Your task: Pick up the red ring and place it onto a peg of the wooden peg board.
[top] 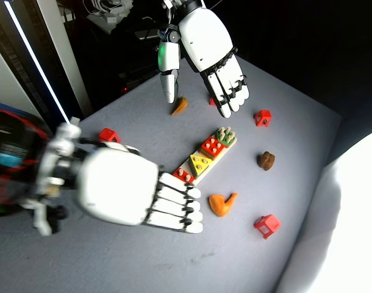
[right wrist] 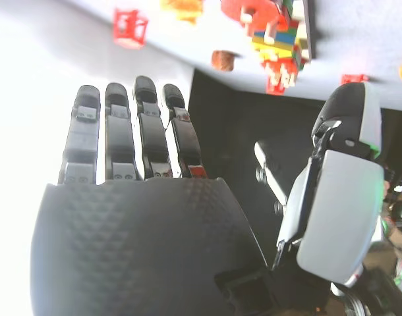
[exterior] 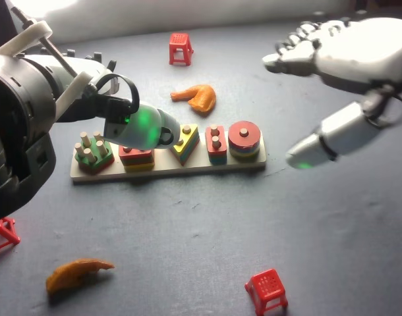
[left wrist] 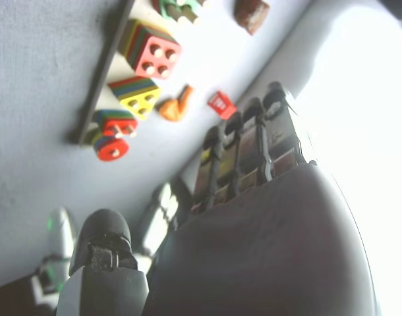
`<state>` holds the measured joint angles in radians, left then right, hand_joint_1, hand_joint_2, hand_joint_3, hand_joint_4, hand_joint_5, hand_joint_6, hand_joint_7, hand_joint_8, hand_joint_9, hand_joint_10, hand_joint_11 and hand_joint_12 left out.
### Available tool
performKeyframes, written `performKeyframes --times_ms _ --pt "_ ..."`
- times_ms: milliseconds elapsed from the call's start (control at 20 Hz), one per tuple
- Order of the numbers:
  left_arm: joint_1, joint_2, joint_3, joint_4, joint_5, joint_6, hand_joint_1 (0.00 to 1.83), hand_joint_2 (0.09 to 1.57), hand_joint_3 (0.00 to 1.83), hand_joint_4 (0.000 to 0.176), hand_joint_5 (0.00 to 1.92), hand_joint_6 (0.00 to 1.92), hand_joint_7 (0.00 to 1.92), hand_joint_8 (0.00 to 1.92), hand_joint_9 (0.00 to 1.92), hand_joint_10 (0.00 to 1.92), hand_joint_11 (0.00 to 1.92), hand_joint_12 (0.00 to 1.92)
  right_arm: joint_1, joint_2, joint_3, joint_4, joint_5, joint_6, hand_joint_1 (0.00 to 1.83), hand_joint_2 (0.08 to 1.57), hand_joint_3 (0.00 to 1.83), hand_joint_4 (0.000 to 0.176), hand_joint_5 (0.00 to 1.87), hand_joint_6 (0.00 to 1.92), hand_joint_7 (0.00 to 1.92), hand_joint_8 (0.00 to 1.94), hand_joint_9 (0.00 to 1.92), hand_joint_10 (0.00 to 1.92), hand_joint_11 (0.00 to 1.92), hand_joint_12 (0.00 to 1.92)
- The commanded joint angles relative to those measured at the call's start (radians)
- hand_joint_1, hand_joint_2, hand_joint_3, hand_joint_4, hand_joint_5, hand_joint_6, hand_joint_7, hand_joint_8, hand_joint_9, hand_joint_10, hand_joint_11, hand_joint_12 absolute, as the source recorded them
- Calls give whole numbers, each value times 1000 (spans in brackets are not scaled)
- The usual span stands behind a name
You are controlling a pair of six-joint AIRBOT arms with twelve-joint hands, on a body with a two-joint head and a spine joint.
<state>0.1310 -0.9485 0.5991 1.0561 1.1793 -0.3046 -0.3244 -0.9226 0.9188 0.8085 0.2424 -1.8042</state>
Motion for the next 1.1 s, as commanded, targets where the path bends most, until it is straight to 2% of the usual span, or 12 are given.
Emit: performKeyframes --times_ms 0,50,100,250,300,400,450,500,600,850,950,1050 --pt "-2 6 -3 88 -3 5 0 1151 0 0 62 12 32 10 3 1 0 0 0 27 -23 -11 89 1 447 855 27 0 186 10 199 15 111 21 17 8" --pt "-2 6 -3 88 -3 9 0 1150 0 0 59 10 29 8 0 0 0 0 -12 63 -53 -11 95 -2 409 912 0 0 224 4 231 38 165 3 3 233" --pt "-1 6 -4 88 -3 9 0 1150 0 0 58 9 31 8 5 2 0 0 -25 97 -85 -11 109 -3 362 961 2 0 211 2 248 24 191 5 0 369" --pt "-3 6 -4 88 -3 9 0 1160 4 0 52 5 21 3 0 0 0 0 -55 199 -176 -11 150 17 503 1084 21 0 214 1 249 4 218 5 0 713" --pt "-4 6 -4 88 -3 9 0 1160 4 0 32 0 5 0 0 0 0 0 -58 220 -194 -11 156 20 617 1128 22 0 234 6 262 5 228 6 0 755" --pt "-6 5 -4 88 -3 9 0 1159 3 0 26 0 0 0 0 0 0 0 -65 282 -246 -11 157 19 624 1177 21 0 253 8 275 4 242 7 0 788" --pt "-6 5 -4 88 -3 9 0 1162 4 0 61 14 33 13 5 2 0 0 -67 318 -271 -11 162 30 614 1202 22 0 295 19 336 19 313 31 0 929" --pt "-6 5 -4 88 -3 9 0 1165 5 0 64 13 32 10 2 0 0 0 -69 348 -283 -11 161 77 665 1174 0 0 344 15 377 10 352 27 0 988" --pt "-7 5 -4 88 -3 9 0 1164 4 0 38 2 17 3 0 0 0 0 -67 380 -291 -9 159 110 705 1162 0 0 362 18 387 11 358 26 0 992" --pt "-7 5 -4 88 -3 9 0 1164 3 0 80 17 46 13 13 5 0 0 -54 471 -337 -8 115 94 684 1158 0 0 284 0 300 0 297 0 0 924" --pt "-7 5 -5 88 -3 9 0 1171 6 0 61 7 20 0 0 0 0 0 -55 485 -350 -8 102 88 651 1168 1 0 243 0 269 0 271 0 0 891" --pt "-7 5 -6 88 -3 9 0 1172 5 0 48 0 22 1 0 0 0 0 -56 487 -354 -6 114 73 536 1186 5 0 206 0 245 0 235 0 0 815"
